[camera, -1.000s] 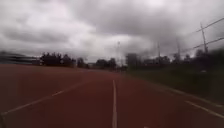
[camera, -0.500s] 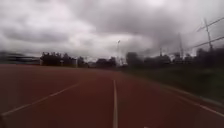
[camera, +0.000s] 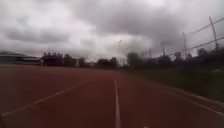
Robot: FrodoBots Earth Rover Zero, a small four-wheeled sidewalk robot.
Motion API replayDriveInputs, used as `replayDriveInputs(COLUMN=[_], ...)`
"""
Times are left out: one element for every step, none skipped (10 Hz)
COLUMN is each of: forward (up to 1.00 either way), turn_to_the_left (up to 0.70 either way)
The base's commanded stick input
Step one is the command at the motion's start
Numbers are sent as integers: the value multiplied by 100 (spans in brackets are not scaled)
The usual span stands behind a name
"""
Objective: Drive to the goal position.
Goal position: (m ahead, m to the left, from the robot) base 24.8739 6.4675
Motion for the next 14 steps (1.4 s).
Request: replayDriveInputs(forward=[70,70,70,70,70,70,70,70,70,70,70,70,70,70], turn_to_the_left=[0,0,0,0,0,0,0,0,0,0,0,0,0,0])
